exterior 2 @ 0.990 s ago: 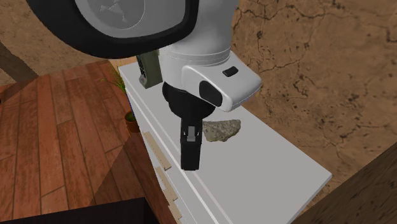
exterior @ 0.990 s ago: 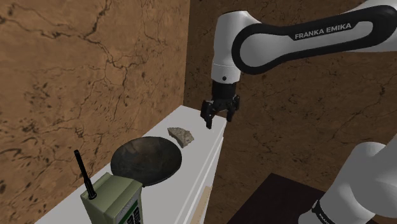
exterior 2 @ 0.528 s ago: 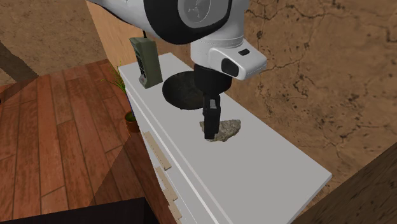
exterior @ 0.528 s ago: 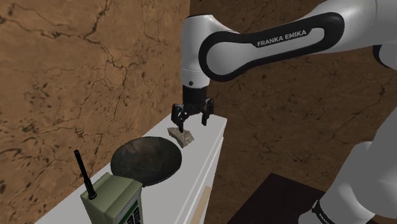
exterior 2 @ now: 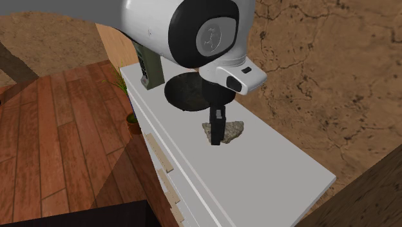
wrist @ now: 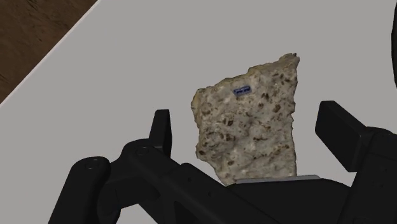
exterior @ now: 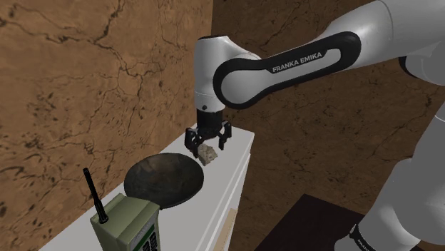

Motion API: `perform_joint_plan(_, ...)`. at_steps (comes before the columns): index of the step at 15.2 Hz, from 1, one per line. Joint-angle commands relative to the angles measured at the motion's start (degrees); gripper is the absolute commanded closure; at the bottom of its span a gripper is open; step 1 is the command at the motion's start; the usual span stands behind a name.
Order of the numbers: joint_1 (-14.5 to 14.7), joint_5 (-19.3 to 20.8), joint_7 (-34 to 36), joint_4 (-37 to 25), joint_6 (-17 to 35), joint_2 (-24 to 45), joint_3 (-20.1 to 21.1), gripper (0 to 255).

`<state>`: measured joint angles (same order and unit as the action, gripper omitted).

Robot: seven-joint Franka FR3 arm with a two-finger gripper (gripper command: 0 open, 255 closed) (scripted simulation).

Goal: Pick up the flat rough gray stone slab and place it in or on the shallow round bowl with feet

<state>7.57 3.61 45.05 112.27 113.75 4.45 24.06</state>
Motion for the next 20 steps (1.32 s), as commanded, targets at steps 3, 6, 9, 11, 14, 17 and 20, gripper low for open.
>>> perform_joint_plan(3, 0.0, 0.2, 0.1, 0.7, 1.0, 0.4, 0.0, 0)
perform_joint_plan(6, 0.0, 0.2, 0.1, 0.7, 1.0, 0.4, 0.0, 0)
perform_joint_plan(9, 0.0, 0.2, 0.1, 0.7, 1.0, 0.4, 0.0, 255)
perform_joint_plan(11, 0.0, 0.2, 0.1, 0.7, 1.0, 0.4, 0.0, 255)
perform_joint_plan(14, 0.0, 0.2, 0.1, 0.7, 1.0, 0.3, 0.0, 255)
perform_joint_plan(17, 0.0, 0.2, 0.1, 0.7, 1.0, 0.3, 0.0, 255)
perform_joint_plan(20, 0.0, -0.1, -0.1, -0.3, -0.4, -0.2, 0.0, 255)
